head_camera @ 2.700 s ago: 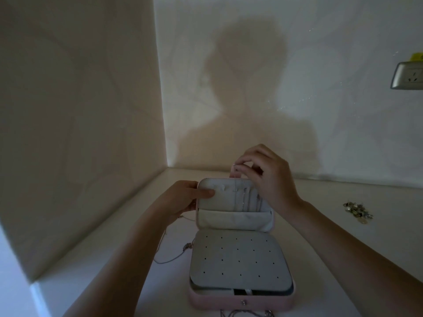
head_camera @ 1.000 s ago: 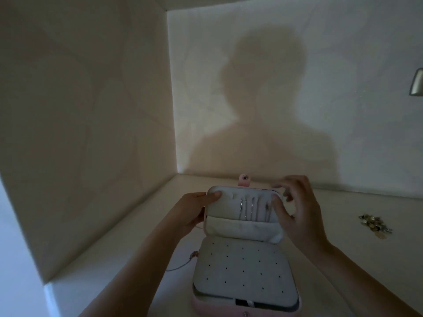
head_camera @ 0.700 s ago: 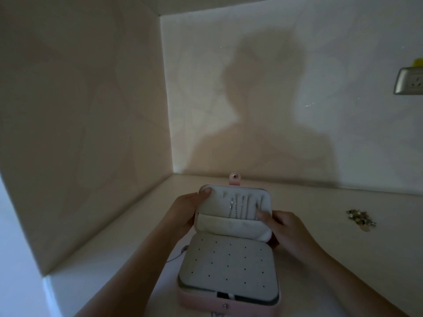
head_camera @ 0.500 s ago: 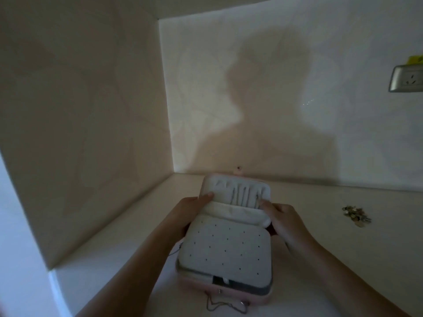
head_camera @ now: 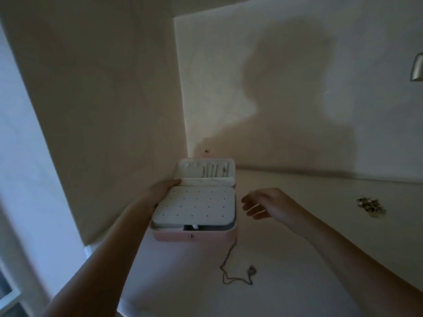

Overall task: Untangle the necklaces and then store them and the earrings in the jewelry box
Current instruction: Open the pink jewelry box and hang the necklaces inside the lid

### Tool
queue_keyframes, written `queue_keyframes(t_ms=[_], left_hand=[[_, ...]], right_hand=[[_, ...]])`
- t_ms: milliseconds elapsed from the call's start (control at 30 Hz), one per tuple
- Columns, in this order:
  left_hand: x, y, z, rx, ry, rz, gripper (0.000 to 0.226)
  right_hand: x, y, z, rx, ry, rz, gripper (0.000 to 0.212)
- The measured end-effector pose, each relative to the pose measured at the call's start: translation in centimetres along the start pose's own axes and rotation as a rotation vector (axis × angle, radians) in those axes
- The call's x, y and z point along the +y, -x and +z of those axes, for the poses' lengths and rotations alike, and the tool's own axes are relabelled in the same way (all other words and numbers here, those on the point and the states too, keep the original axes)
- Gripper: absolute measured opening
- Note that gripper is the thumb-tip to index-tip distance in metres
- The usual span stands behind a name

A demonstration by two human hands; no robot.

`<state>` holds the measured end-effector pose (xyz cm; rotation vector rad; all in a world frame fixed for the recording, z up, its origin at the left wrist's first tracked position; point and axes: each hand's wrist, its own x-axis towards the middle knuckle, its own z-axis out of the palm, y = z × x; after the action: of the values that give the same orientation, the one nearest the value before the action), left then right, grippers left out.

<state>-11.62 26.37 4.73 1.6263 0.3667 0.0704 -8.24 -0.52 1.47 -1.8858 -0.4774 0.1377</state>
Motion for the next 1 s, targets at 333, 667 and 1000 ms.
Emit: queue_keyframes(t_ms=[333,667,1000], left_hand=[[-1.5,0.4,-7.0,0.069,-0.026,-0.066,0.029],[-2.3,1.3,-6.5,-0.018,0.077,-0.087,0.033],[-3.6,2.2,-6.4,-0.085,0.166,-0.105,0.036]], right_hand=[[4.4,3.0,1.5,-0.345,0.338,-0.053,0.065],[4.7,2.3,2.4,-0.152,0.472,-0.076,0.038],[3.2,-1.4,3.2,-0.079,0.572,-0.154,0.017]])
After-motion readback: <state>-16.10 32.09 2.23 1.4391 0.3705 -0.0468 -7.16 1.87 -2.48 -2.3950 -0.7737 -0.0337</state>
